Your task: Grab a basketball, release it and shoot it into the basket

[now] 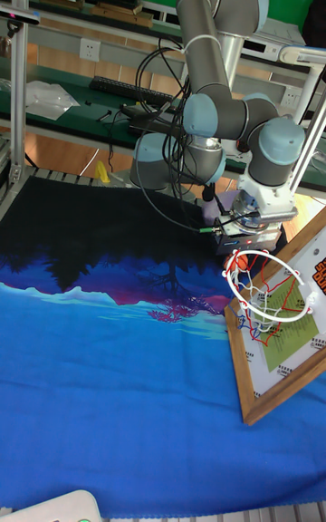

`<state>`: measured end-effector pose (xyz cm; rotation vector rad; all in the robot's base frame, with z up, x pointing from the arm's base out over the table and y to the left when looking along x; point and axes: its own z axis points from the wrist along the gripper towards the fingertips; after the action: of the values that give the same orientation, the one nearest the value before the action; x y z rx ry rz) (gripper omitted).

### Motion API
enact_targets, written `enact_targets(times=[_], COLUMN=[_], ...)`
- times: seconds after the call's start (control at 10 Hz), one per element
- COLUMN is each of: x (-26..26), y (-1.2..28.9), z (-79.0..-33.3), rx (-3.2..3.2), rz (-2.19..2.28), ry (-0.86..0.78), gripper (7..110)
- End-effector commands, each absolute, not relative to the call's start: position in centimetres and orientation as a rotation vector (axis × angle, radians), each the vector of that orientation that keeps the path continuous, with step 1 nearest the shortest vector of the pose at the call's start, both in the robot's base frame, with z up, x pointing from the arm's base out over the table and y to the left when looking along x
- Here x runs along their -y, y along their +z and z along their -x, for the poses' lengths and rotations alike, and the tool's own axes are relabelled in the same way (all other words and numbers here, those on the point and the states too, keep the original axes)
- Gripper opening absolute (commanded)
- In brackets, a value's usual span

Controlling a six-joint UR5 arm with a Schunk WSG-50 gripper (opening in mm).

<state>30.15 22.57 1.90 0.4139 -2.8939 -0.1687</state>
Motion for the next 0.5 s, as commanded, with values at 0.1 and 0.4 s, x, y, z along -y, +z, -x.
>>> enact_targets(times=[0.1,0.4], x=[-22.8,-20.6], y=[4.1,7.0], z=[-30.8,-31.8], rx=[2.888,2.862], rz=[-0.415,-0.472], ry=[-0.197,-0.195], gripper=[7,7])
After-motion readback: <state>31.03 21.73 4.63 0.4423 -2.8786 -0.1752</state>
